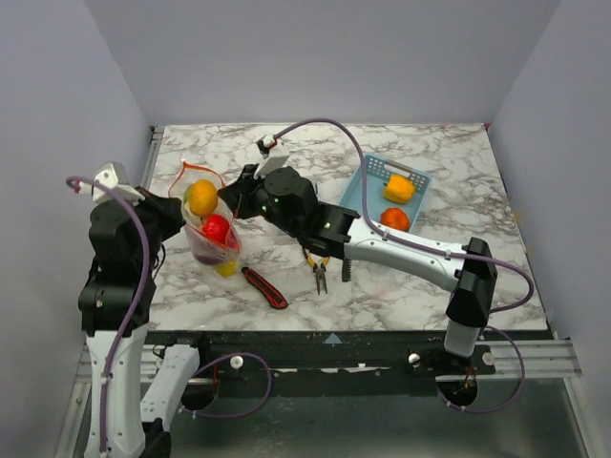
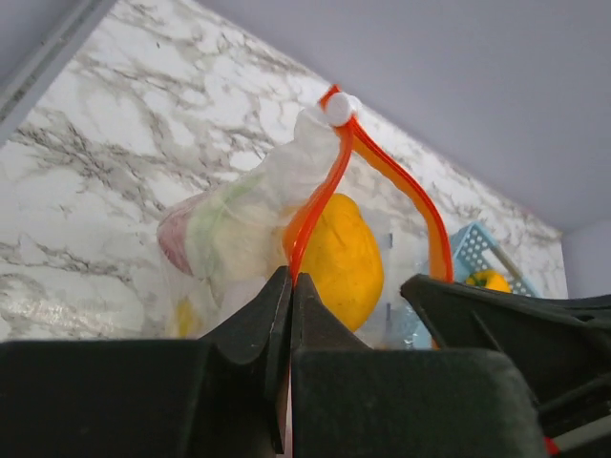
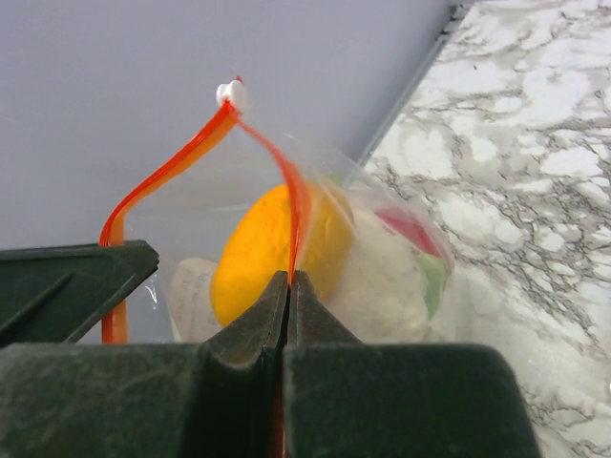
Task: Place the food in the zip-top bag and seal the zipper
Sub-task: Adjust the zipper food storage bag at the center of the board.
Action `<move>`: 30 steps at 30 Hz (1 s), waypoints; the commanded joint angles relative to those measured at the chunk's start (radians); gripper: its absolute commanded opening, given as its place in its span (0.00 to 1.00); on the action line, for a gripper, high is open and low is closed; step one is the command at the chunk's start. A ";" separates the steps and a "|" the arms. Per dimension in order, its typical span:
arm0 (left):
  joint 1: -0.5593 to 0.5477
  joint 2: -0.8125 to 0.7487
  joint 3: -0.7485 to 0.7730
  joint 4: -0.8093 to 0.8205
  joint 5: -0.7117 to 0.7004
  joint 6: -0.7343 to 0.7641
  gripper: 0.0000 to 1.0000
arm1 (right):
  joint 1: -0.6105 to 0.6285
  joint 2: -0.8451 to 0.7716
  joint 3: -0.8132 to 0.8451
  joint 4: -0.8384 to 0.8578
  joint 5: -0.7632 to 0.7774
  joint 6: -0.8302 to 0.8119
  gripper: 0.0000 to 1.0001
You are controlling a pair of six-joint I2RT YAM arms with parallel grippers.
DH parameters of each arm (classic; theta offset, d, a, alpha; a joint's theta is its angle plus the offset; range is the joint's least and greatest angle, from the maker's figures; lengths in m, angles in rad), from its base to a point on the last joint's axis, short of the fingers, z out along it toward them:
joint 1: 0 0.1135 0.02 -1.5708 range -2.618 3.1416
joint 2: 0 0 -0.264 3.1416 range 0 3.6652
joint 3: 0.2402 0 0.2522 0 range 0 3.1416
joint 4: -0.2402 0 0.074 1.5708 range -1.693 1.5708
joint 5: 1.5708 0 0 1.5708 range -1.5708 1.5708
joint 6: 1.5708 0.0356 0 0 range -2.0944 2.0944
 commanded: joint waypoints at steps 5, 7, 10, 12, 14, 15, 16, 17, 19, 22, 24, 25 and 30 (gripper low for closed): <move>0.009 0.012 -0.120 0.000 -0.061 -0.052 0.00 | 0.000 0.076 0.010 -0.023 -0.056 0.051 0.00; 0.009 -0.020 -0.025 -0.015 -0.031 -0.045 0.00 | 0.000 0.059 0.070 -0.034 -0.068 0.014 0.00; 0.009 -0.097 0.032 0.010 -0.066 -0.053 0.00 | -0.001 0.006 0.105 -0.007 -0.092 -0.024 0.00; 0.009 -0.130 -0.016 0.028 -0.102 -0.063 0.00 | 0.000 -0.015 0.067 0.053 -0.106 -0.018 0.00; 0.009 -0.135 -0.127 0.033 -0.132 -0.098 0.00 | 0.000 -0.012 -0.019 0.119 -0.129 0.019 0.00; 0.009 -0.131 -0.188 0.037 -0.142 -0.108 0.00 | -0.001 0.002 -0.065 0.140 -0.137 0.047 0.00; 0.010 -0.120 -0.226 0.042 -0.137 -0.111 0.00 | 0.000 0.021 -0.096 0.148 -0.140 0.068 0.00; 0.012 -0.105 -0.235 0.025 -0.129 -0.111 0.00 | 0.000 0.049 -0.104 0.140 -0.140 0.085 0.00; 0.012 -0.080 -0.168 -0.034 -0.108 -0.114 0.00 | 0.000 0.095 -0.046 0.060 -0.130 0.090 0.00; 0.012 -0.108 -0.029 -0.033 -0.053 -0.087 0.00 | -0.001 0.091 0.067 -0.009 -0.148 0.053 0.00; 0.012 -0.145 0.029 -0.019 -0.058 -0.092 0.00 | 0.000 0.057 0.101 0.003 -0.164 0.042 0.00; 0.012 -0.162 0.033 -0.013 -0.066 -0.094 0.00 | 0.000 0.040 0.099 0.011 -0.167 0.038 0.00; 0.012 -0.159 -0.168 0.032 -0.117 -0.100 0.00 | -0.003 -0.020 -0.088 0.159 -0.156 0.066 0.00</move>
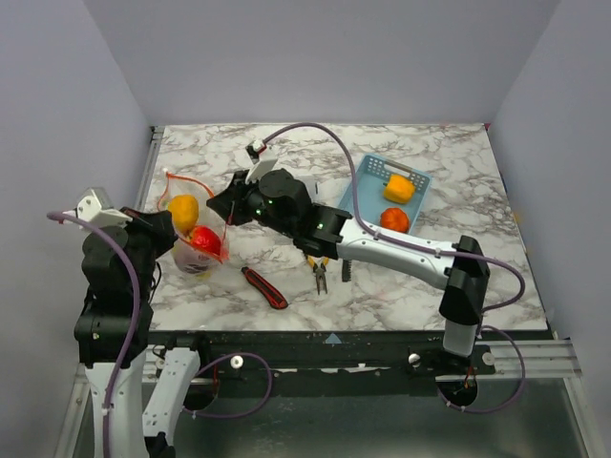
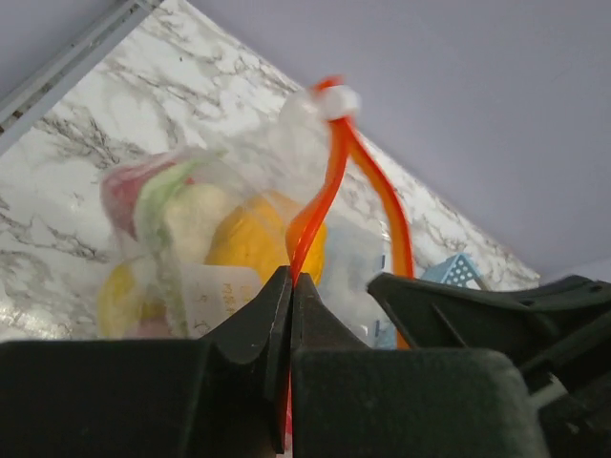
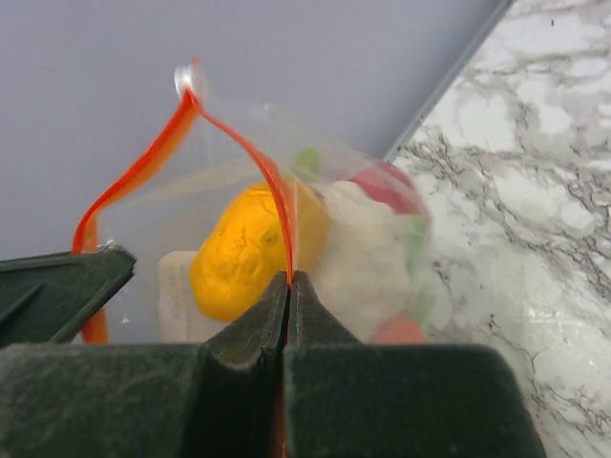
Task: Place the food in the zip-top bag and seal the zipper
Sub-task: Adjust the zipper food storage bag at the center of the board, then place the zipper food storage bag at the center of the board.
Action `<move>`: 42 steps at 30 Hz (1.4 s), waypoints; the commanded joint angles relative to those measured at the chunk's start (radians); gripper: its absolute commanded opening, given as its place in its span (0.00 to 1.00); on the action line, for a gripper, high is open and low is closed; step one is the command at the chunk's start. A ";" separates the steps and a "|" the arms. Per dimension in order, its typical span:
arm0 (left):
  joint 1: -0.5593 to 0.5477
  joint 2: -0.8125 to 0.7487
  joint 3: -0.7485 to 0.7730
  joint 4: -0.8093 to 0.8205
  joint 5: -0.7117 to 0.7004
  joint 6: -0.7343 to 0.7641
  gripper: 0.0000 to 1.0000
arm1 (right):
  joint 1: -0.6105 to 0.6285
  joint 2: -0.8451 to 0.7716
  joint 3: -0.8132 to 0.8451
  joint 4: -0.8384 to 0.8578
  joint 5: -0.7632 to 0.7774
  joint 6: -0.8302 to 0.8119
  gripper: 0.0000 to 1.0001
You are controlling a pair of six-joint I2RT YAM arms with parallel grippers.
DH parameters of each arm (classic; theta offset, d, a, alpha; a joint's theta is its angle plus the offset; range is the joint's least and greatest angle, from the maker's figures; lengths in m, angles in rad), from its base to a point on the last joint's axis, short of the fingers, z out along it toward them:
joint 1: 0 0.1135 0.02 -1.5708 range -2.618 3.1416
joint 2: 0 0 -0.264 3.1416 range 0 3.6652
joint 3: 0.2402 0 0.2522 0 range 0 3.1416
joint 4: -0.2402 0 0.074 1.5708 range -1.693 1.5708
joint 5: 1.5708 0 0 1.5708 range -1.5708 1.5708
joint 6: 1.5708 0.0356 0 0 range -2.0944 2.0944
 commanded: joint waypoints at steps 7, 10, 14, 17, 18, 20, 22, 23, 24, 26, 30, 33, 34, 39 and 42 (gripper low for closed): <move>0.004 0.030 0.064 0.039 0.111 0.005 0.00 | -0.017 -0.045 -0.006 -0.011 0.017 -0.023 0.00; 0.004 -0.016 0.143 0.076 0.126 -0.003 0.00 | -0.017 -0.101 0.013 -0.007 0.009 -0.046 0.00; 0.004 0.010 0.085 0.096 0.354 -0.075 0.00 | -0.017 -0.202 -0.069 -0.012 0.021 -0.053 0.00; 0.002 0.040 -0.032 0.195 0.622 -0.185 0.00 | -0.017 -0.288 -0.159 -0.049 0.018 -0.082 0.00; -0.001 0.047 -0.057 0.226 0.682 -0.217 0.00 | -0.017 -0.312 -0.182 -0.061 0.021 -0.093 0.00; -0.030 0.050 -0.086 0.254 0.695 -0.258 0.00 | -0.017 -0.369 -0.228 -0.079 0.032 -0.116 0.00; -0.078 0.034 -0.106 0.269 0.642 -0.285 0.00 | -0.018 -0.425 -0.277 -0.093 0.033 -0.144 0.00; -0.113 0.023 -0.120 0.280 0.614 -0.299 0.00 | -0.016 -0.451 -0.298 -0.103 0.035 -0.150 0.00; -0.154 0.016 -0.138 0.305 0.584 -0.318 0.00 | -0.018 -0.472 -0.314 -0.118 0.036 -0.161 0.00; -0.242 0.018 -0.170 0.353 0.553 -0.351 0.00 | -0.018 -0.504 -0.341 -0.149 0.043 -0.167 0.00; -0.402 0.055 -0.238 0.431 0.510 -0.420 0.00 | -0.018 -0.570 -0.419 -0.175 0.041 -0.168 0.00; -0.473 0.059 -0.289 0.458 0.452 -0.465 0.00 | -0.018 -0.617 -0.472 -0.212 0.039 -0.173 0.00; -0.490 0.054 -0.310 0.472 0.433 -0.477 0.00 | -0.018 -0.633 -0.490 -0.220 0.038 -0.176 0.00; -0.573 0.057 -0.380 0.524 0.388 -0.521 0.00 | -0.018 -0.701 -0.577 -0.217 0.046 -0.176 0.00; -0.598 0.066 -0.398 0.537 0.375 -0.527 0.00 | -0.018 -0.701 -0.596 -0.203 0.045 -0.168 0.00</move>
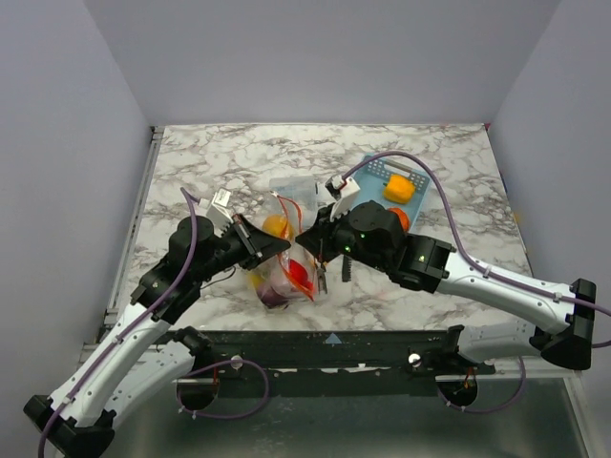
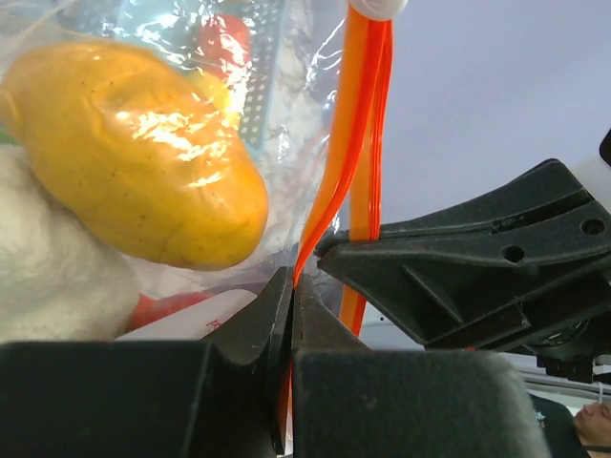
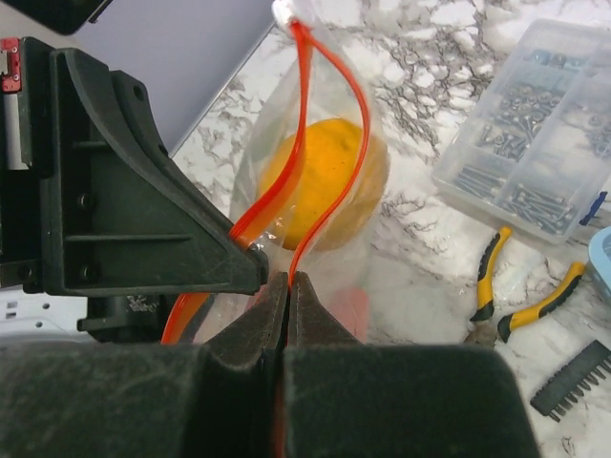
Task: Place the food in the zip-top bag and seal the zipper
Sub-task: Place the zipper food storage bag at the center of the board.
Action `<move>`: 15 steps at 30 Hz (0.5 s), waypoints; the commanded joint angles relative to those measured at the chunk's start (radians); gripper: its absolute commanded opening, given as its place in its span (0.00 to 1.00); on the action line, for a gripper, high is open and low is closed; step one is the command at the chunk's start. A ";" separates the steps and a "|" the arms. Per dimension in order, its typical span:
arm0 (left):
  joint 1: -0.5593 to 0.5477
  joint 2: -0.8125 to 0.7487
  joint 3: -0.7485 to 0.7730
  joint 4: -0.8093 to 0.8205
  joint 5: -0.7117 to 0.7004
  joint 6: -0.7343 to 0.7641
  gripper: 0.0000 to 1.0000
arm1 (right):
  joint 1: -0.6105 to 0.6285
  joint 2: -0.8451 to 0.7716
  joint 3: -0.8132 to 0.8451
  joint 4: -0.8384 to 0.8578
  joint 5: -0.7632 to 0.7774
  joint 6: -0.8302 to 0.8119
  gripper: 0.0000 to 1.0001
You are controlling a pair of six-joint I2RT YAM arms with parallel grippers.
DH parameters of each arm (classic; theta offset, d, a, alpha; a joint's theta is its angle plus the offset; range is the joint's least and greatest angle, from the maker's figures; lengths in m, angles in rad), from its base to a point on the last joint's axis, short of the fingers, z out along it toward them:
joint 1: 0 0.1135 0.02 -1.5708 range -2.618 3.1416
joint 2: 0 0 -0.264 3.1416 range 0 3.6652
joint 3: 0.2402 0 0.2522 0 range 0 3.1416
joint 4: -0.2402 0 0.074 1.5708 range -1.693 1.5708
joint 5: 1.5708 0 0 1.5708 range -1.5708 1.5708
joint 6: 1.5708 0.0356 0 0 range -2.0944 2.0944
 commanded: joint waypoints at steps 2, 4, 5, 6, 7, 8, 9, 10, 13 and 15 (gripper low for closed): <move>-0.045 0.000 -0.011 0.079 -0.066 -0.046 0.00 | 0.003 -0.024 -0.014 0.042 0.006 0.005 0.00; -0.048 -0.008 -0.006 0.064 -0.090 -0.041 0.00 | 0.003 -0.022 -0.020 0.052 -0.003 0.009 0.00; -0.050 -0.013 -0.005 0.059 -0.101 -0.039 0.00 | 0.003 -0.021 -0.025 0.054 -0.003 0.010 0.00; -0.050 -0.018 -0.004 0.053 -0.114 -0.036 0.00 | 0.003 -0.023 -0.031 0.056 0.001 0.009 0.00; -0.049 -0.019 -0.004 0.047 -0.123 -0.034 0.00 | 0.003 -0.024 -0.035 0.056 0.006 0.008 0.00; -0.049 -0.019 -0.007 0.047 -0.130 -0.034 0.00 | 0.003 -0.025 -0.041 0.055 0.009 0.009 0.00; -0.050 -0.017 -0.010 0.050 -0.131 -0.034 0.00 | 0.004 -0.028 -0.048 0.051 0.012 0.009 0.00; -0.050 -0.013 -0.014 0.055 -0.130 -0.039 0.00 | 0.003 -0.027 -0.052 0.048 0.013 0.007 0.00; -0.052 0.008 -0.024 0.084 -0.114 -0.063 0.00 | 0.002 -0.035 -0.063 0.029 0.033 0.005 0.00; -0.054 0.026 -0.033 0.109 -0.097 -0.072 0.00 | 0.002 -0.039 -0.071 0.027 0.041 0.002 0.00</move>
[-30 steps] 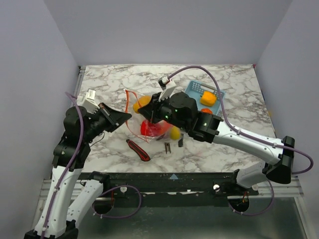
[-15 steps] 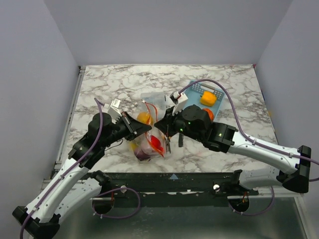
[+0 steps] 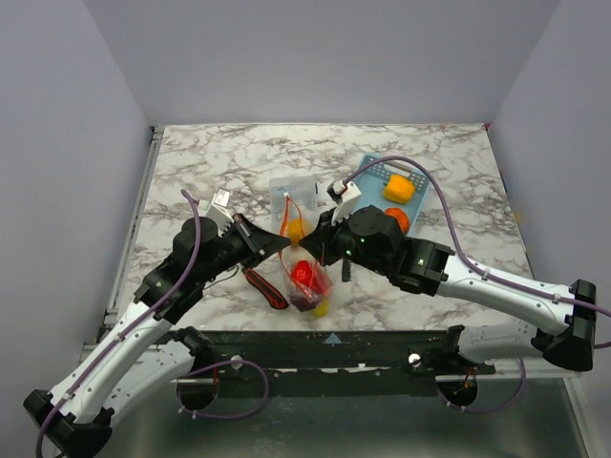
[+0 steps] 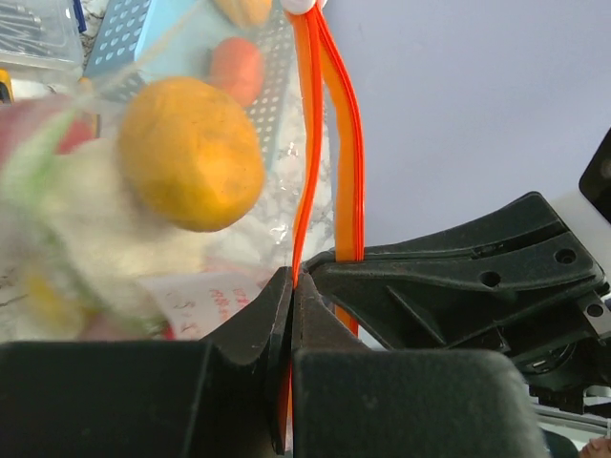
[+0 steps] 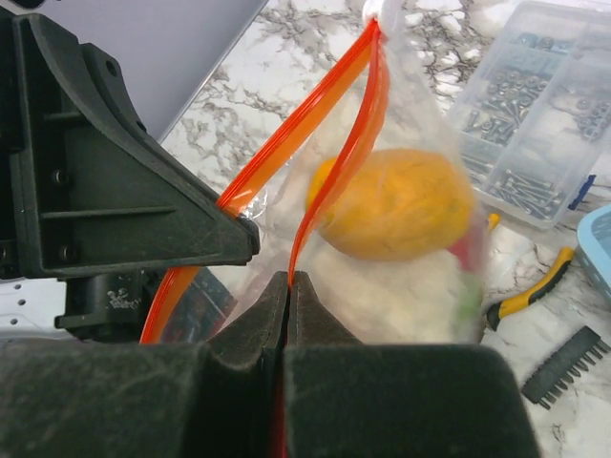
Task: Place the food in the zip-top bag and seal the zipper
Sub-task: Place the zipper food storage bag at the center of the board.
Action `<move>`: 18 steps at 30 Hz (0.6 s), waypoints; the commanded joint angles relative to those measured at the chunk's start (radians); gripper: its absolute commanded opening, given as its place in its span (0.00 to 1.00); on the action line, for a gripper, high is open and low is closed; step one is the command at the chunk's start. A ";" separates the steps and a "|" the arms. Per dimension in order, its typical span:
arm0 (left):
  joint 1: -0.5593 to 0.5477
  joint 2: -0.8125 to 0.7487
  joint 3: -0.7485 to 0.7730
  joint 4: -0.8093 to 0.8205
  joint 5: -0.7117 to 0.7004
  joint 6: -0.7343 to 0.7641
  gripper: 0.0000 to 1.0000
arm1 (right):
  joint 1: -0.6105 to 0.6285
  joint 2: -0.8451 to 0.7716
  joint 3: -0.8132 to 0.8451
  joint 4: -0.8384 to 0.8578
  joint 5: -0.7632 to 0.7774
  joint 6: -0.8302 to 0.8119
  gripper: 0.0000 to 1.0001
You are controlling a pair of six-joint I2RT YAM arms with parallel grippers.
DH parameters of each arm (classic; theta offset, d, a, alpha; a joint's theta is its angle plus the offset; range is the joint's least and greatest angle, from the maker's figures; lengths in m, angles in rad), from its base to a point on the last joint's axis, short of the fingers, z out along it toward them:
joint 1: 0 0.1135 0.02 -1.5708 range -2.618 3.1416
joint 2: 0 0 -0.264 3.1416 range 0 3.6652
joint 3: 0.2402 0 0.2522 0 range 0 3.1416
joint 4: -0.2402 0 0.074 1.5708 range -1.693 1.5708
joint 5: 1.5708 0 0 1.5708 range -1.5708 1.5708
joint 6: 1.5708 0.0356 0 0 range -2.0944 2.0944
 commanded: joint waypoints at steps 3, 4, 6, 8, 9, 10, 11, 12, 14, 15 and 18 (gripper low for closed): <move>-0.013 0.041 -0.032 0.110 0.009 -0.051 0.00 | 0.002 -0.027 -0.027 0.021 0.041 -0.002 0.00; -0.017 0.043 -0.040 0.115 0.008 -0.052 0.00 | 0.003 -0.023 -0.029 0.022 0.041 -0.003 0.00; -0.018 0.040 -0.055 0.121 0.000 -0.059 0.00 | 0.003 -0.010 -0.028 0.030 0.037 -0.003 0.00; -0.020 0.033 -0.059 0.122 -0.004 -0.062 0.00 | 0.003 0.004 -0.025 0.044 0.029 -0.002 0.00; -0.020 0.031 -0.059 0.117 -0.009 -0.062 0.00 | 0.003 0.010 -0.024 0.051 0.024 -0.002 0.00; -0.020 0.028 -0.057 0.114 -0.013 -0.060 0.00 | 0.002 0.017 -0.020 0.056 0.023 -0.005 0.00; -0.020 0.025 -0.056 0.110 -0.017 -0.060 0.00 | 0.003 0.022 -0.015 0.058 0.020 -0.007 0.00; -0.022 0.021 -0.056 0.108 -0.022 -0.060 0.00 | 0.002 0.029 -0.009 0.059 0.022 -0.008 0.00; -0.022 0.017 -0.054 0.108 -0.029 -0.060 0.00 | 0.003 0.034 -0.002 0.064 0.025 -0.012 0.00; -0.022 0.016 -0.054 0.106 -0.032 -0.061 0.00 | 0.003 0.036 -0.002 0.068 0.022 -0.016 0.00; -0.023 0.010 -0.075 0.108 -0.037 -0.091 0.00 | 0.003 0.044 -0.017 0.081 0.013 -0.036 0.00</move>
